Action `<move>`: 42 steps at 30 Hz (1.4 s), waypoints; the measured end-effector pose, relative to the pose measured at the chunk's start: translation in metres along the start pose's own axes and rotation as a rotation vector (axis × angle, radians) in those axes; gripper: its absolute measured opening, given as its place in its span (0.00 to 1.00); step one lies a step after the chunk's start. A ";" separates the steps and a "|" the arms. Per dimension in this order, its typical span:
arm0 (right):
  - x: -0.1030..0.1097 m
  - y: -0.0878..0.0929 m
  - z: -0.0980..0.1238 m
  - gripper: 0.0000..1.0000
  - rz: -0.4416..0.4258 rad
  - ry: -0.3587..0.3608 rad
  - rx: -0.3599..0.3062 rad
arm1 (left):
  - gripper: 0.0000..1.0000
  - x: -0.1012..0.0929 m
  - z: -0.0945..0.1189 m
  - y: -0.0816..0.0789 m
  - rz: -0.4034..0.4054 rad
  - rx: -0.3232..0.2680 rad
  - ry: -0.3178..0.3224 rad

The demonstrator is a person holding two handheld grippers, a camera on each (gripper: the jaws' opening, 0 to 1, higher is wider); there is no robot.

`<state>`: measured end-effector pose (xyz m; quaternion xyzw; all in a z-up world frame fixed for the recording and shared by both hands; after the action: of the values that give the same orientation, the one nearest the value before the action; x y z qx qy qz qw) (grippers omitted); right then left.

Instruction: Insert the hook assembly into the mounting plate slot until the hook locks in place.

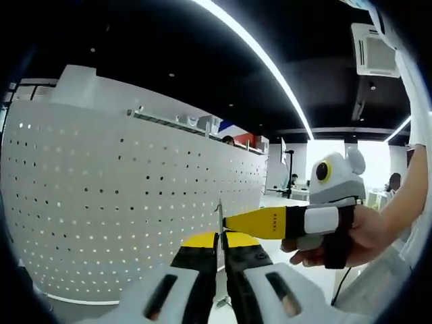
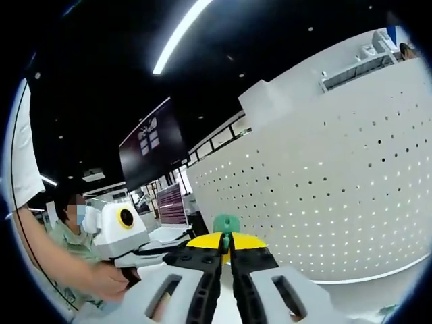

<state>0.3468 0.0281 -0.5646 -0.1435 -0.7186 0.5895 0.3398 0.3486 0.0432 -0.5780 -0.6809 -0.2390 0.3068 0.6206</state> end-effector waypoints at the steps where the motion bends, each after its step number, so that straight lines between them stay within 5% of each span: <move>1: 0.000 0.000 0.000 0.02 0.019 0.002 0.004 | 0.02 0.000 0.000 0.000 0.000 0.002 0.001; 12: -0.002 -0.001 0.003 0.01 0.006 0.014 0.003 | 0.06 -0.003 -0.003 0.004 -0.039 0.038 0.001; 20: -0.005 0.000 0.005 0.01 -0.003 0.016 0.008 | 0.48 0.006 -0.004 0.016 -0.024 0.092 -0.039; 23: -0.005 0.001 0.006 0.01 -0.014 0.013 0.008 | 0.64 0.009 -0.004 0.013 -0.053 0.067 -0.059; 26: -0.005 0.001 0.006 0.01 -0.017 0.014 0.010 | 0.72 0.010 -0.004 0.013 -0.052 0.062 -0.067; 31: -0.006 0.002 0.006 0.01 -0.014 0.020 0.015 | 0.70 0.010 -0.002 0.015 -0.071 0.070 -0.073; 35: -0.014 -0.004 0.008 0.01 0.133 0.088 0.034 | 0.69 0.012 0.000 0.016 -0.076 0.073 -0.088; 38: -0.019 -0.015 0.012 0.01 0.363 0.172 0.061 | 0.68 0.016 0.002 0.018 -0.080 0.075 -0.105; 40: -0.025 -0.015 0.013 0.01 0.420 0.227 0.090 | 0.68 0.017 0.002 0.019 -0.069 0.075 -0.110; 42: -0.022 -0.016 0.011 0.01 0.387 0.205 0.073 | 0.68 0.017 0.002 0.019 -0.067 0.073 -0.113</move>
<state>0.3585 0.0021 -0.5571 -0.3254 -0.6178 0.6516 0.2964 0.3580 0.0544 -0.5989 -0.6311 -0.2849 0.3324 0.6404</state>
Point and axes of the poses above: the point that each gripper's makers call its tool centre point, and the gripper's own axes: z roughly backward along the fingers, x roughly to its left, y roughly out of its underside, the point moved 1 cm from there along z, roughly backward along the fingers, and after that the axes turned 2 degrees about -y, right-handed, at the moved point
